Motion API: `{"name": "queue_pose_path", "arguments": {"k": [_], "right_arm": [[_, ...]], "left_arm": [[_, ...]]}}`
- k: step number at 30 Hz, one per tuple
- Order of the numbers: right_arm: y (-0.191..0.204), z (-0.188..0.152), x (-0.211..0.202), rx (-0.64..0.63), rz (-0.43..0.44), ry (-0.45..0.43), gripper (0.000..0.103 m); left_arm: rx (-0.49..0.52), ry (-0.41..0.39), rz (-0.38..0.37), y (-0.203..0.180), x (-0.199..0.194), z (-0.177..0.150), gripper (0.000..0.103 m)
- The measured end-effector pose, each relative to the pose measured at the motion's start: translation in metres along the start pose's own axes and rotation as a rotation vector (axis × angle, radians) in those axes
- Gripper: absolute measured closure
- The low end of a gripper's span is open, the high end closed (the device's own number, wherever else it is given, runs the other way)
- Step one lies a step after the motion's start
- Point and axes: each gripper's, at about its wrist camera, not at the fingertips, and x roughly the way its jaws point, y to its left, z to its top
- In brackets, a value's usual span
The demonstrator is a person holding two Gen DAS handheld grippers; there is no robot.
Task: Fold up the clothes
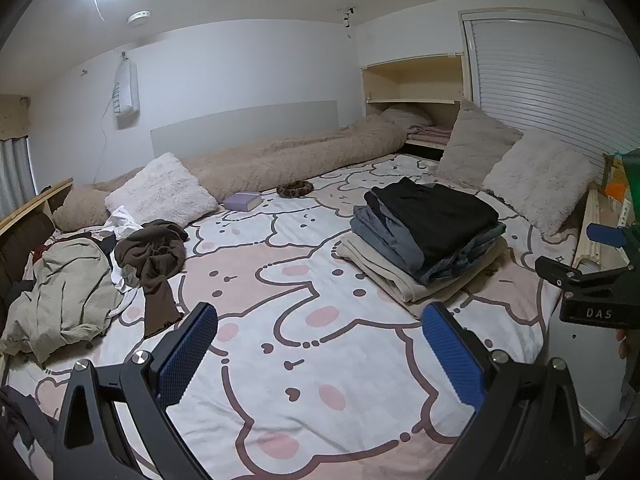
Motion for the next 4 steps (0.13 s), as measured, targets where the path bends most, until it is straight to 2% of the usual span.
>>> {"name": "queue_pose_path", "arguments": {"k": [4], "right_arm": [[0.0002,-0.0004,-0.0005,-0.003,0.000,-0.001,0.000]], "left_arm": [[-0.004,-0.001,0.008,0.0017,-0.0007,-0.0008,0.000]]}}
